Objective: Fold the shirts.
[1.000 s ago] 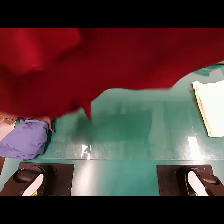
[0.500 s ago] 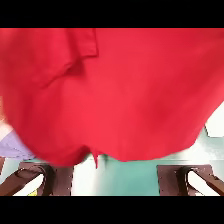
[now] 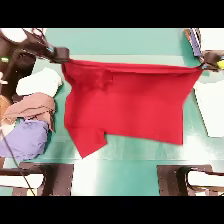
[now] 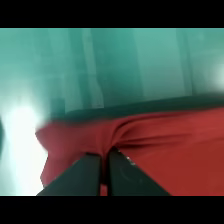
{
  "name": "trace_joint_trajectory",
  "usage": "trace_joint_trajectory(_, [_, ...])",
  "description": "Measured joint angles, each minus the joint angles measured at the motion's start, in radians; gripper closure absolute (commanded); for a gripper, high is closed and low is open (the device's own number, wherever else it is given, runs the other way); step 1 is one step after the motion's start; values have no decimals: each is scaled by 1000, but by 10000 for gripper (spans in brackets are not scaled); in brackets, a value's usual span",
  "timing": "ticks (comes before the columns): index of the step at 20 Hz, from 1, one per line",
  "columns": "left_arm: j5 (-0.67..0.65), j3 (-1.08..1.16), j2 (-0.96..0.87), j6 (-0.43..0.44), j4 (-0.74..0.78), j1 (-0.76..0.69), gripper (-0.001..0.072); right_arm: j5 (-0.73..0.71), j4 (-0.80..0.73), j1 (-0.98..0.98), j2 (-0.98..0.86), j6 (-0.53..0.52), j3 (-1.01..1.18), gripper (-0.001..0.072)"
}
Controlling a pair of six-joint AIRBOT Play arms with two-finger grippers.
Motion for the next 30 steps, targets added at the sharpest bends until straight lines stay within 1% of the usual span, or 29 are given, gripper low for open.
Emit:
trace_joint_trajectory(3, [149,-19,-70,17,0,2,682,-62,3,9,-112,-3,56,698])
trace_joint_trajectory(5, [199,-24,-89,21,0,10,683,-75,4,19,-155,-16,98,698])
trace_joint_trajectory(7, [177,-32,-100,24,1,24,683,-71,0,29,-167,-34,103,698])
trace_joint_trajectory(10, [106,-82,-108,35,0,40,682,-80,-29,37,-140,-48,9,698])
trace_joint_trajectory(12, [98,-143,-110,48,-9,44,682,-115,-38,40,-114,-51,-84,697])
trace_joint_trajectory(14, [123,-209,-111,59,-34,47,681,-152,-42,47,-100,-53,-170,697])
trace_joint_trajectory(15, [135,-238,-111,62,-44,47,635,-167,-40,51,-96,-54,-206,693])
trace_joint_trajectory(16, [146,-262,-112,64,-53,48,343,-183,-34,57,-93,-54,-239,556])
trace_joint_trajectory(17, [148,-278,-111,67,-55,48,142,-198,-27,64,-90,-55,-267,358])
trace_joint_trajectory(18, [150,-290,-112,66,-60,51,186,-204,-12,65,-89,-56,-285,357])
trace_joint_trajectory(19, [137,-295,-109,66,-65,56,206,-205,3,69,-88,-56,-296,358])
trace_joint_trajectory(22, [60,-314,-62,68,-74,81,206,-159,28,64,-62,-58,-313,359])
trace_joint_trajectory(24, [2,-372,19,66,-63,102,205,-132,34,44,-3,-66,-353,359])
trace_joint_trajectory(27, [-52,-562,194,46,-59,113,205,-111,42,-2,124,-71,-455,359])
trace_joint_trajectory(30, [-54,-800,359,30,-99,116,206,-112,50,-40,246,-74,-554,359])
